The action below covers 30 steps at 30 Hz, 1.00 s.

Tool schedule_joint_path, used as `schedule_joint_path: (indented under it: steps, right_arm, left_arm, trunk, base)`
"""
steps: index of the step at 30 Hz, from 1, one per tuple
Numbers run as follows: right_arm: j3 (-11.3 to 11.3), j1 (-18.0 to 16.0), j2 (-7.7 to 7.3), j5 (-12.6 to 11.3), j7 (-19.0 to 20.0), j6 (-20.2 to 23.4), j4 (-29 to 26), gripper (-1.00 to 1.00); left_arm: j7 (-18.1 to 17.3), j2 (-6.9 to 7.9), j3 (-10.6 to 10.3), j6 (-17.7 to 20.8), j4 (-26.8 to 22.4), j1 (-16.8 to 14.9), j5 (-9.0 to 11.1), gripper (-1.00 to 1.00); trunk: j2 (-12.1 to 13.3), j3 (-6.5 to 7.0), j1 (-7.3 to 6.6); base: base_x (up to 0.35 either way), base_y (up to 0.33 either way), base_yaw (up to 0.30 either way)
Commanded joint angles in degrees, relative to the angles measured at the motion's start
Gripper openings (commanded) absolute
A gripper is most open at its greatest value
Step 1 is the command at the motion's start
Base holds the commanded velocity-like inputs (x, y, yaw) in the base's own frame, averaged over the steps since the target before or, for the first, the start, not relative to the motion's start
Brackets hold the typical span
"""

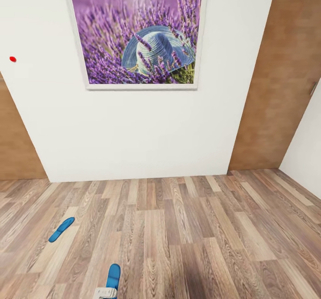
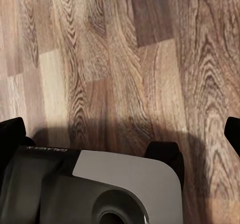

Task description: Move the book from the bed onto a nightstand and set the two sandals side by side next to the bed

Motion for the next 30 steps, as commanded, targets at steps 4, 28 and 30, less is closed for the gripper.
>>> schedule_joint_path:
  steps: [4,28,30]
  right_arm:
    - [-0.14,-0.03,0.01,-0.46,0.27,0.56,0.0,1.0]
    - [-0.16,-0.07,0.05,-0.45,0.19,0.47,0.09,1.0]
    - [-0.16,-0.04,0.03,-0.45,0.19,0.47,0.09,1.0]
  left_arm:
    - [-0.19,0.0,0.46,-0.25,0.05,-0.04,-0.61,-1.0]
    - [4.1,0.81,0.2,-0.22,0.1,-0.04,-0.91,-1.0]
    - [4.1,0.8,0.2,-0.22,0.09,-0.04,-0.89,-1.0]
  trunk:
    - [-0.03,-0.05,-0.01]
    - [-0.03,-0.05,-0.01]
    - [-0.03,-0.05,-0.01]
  base:
    - [0.0,0.0,0.024]
    - [0.0,0.0,0.001]
    - [0.0,0.0,0.0]
